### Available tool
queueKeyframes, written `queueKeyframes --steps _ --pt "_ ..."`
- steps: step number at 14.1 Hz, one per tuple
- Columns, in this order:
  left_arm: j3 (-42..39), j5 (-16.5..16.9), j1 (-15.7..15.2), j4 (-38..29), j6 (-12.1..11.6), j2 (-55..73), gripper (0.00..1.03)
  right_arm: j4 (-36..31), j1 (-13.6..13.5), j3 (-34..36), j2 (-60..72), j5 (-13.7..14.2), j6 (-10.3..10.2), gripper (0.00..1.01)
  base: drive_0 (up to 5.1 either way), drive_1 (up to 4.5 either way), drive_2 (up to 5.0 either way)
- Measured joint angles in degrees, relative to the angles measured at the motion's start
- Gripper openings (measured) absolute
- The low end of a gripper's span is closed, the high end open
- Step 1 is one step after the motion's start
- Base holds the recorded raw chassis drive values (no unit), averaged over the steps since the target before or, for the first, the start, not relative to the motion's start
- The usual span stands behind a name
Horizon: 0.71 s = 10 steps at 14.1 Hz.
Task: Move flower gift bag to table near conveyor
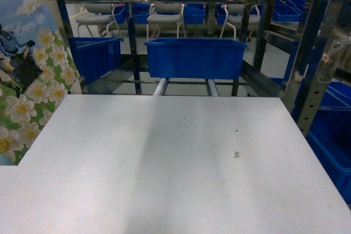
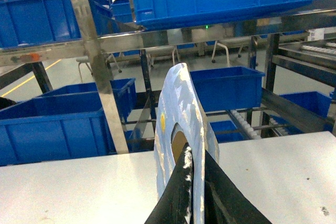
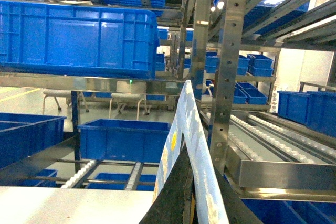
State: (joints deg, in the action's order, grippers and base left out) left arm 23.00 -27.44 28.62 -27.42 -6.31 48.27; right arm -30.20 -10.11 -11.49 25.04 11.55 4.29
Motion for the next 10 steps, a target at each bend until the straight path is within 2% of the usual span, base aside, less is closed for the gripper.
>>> queueKeyframes --steps 5,10 --pt "0.0 0.0 0.0 0.1 0.0 0.0 0.02 0.0 0.0 0.0 0.0 0.0 0.0 0.02 -4.7 3.7 1.1" --pt "0.0 -0.7 -0.5 -0.1 0.0 -0.2 0.02 -0.2 0.0 0.0 0.0 -0.6 0.0 0.02 -5.1 2.36 2.4"
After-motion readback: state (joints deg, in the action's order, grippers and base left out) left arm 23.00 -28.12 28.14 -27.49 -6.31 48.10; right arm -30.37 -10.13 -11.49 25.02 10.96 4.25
